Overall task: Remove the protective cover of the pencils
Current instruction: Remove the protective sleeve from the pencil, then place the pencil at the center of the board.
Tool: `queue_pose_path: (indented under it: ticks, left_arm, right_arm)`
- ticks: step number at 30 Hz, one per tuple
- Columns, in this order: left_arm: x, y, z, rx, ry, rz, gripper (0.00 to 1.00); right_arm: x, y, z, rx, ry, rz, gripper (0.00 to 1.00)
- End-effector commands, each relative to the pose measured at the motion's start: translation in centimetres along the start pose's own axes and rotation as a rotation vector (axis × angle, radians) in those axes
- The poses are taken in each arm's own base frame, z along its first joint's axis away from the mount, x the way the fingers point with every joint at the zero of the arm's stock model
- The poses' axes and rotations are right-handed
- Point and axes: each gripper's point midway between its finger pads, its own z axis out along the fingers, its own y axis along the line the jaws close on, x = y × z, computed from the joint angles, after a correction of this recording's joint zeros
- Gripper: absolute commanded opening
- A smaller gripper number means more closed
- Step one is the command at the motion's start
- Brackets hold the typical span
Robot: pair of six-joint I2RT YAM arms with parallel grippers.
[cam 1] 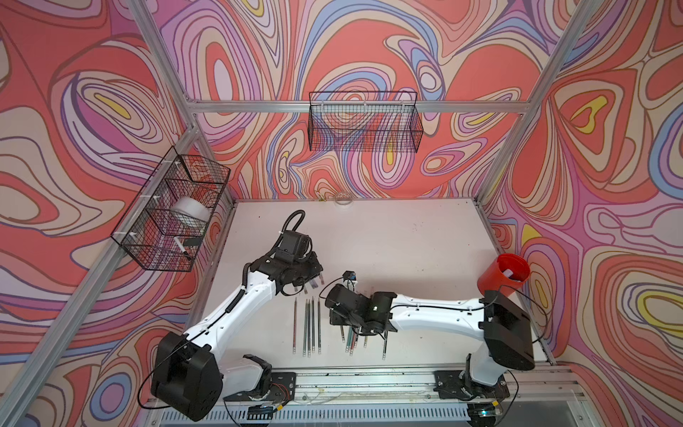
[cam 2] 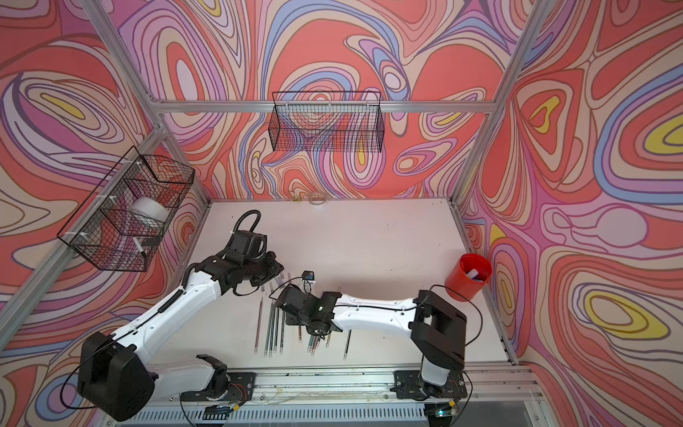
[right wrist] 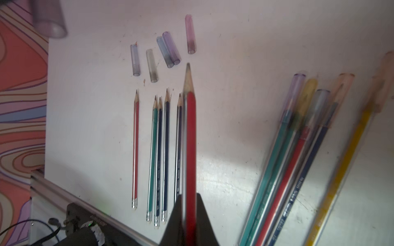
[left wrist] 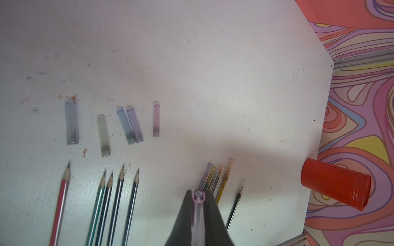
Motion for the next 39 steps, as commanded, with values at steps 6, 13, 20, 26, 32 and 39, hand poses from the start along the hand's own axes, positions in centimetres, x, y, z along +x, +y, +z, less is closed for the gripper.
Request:
queue_pose_path:
  ticks: [6, 13, 20, 26, 32, 39]
  left_arm:
    - [-1.2, -0.8, 1.0, -0.064, 0.032, 0.034, 0.00]
    - [-0.9, -1.1, 1.1, -0.052, 0.015, 0.025, 0.00]
    - [-0.5, -0.4, 1.0, -0.109, 0.019, 0.055, 0.00]
    - [-0.4, 0.2, 1.7, -0.169, 0.041, 0.085, 0.00]
    - [0.2, 0.6, 2.9, -0.202, 0.081, 0.102, 0.00]
    - [1.0, 0.9, 4.3, -0.275, 0.124, 0.151, 0.00]
  right_arm:
    - [2.9, -4.0, 3.0, 0.190, 0.083, 0.037, 0.00]
    - [4.4, -4.7, 4.9, 0.238, 0.152, 0.008, 0.00]
    - [4.9, -4.7, 6.7, 0.237, 0.194, 0.007, 0.00]
    - [5.8, -4.1, 7.9, 0.232, 0.241, 0.010, 0.00]
    - [5.4, -4.2, 7.2, 0.227, 0.226, 0.022, 0.05]
    - [5.8, -4.8, 7.2, 0.234, 0.234, 0.034, 0.08]
